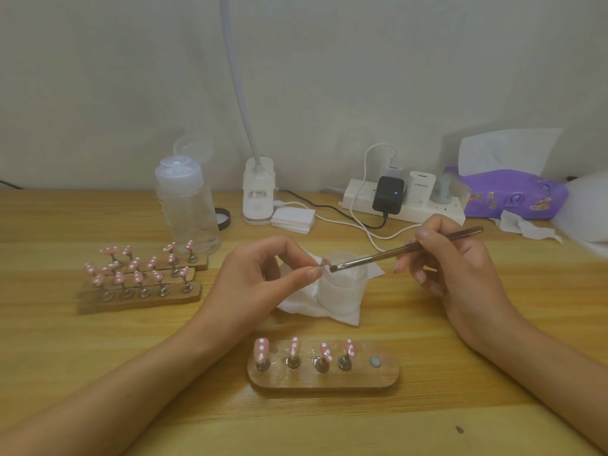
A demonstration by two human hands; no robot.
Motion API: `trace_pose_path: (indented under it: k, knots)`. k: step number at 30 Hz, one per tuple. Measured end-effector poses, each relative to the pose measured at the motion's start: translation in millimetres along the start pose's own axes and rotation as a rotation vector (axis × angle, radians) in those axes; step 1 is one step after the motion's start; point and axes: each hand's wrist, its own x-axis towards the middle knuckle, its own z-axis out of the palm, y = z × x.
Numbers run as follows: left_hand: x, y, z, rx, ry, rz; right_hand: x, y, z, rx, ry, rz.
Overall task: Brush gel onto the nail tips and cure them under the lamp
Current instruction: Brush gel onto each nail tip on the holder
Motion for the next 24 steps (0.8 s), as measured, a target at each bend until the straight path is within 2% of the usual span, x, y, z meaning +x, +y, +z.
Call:
trace_pose_path:
  k: [6,10,15,20,24]
  knots:
    - [-0.9,0.0,0.2,0.026,-0.005,0.037,-0.4,-3.0,2.8,0.016,-0.04,0.005]
    - [-0.5,-0.9,1.4,0.054,0.001,0.078,0.0,-2.7,1.2,0.02,0.021,0.007]
    - [0.9,-1.3,2.1,0.076,0.01,0.101,-1.7,-3.9,3.4,0.025,-0.035,-0.003]
    - [0.6,-2.9,1.0,0.11,0.01,0.14,-0.2,-4.3,2.1,0.031,0.022,-0.006]
    - [0.4,-5.3,-0.9,0.128,0.026,0.166,-0.7,-4.6,3.9,0.02,-0.028,-0.023]
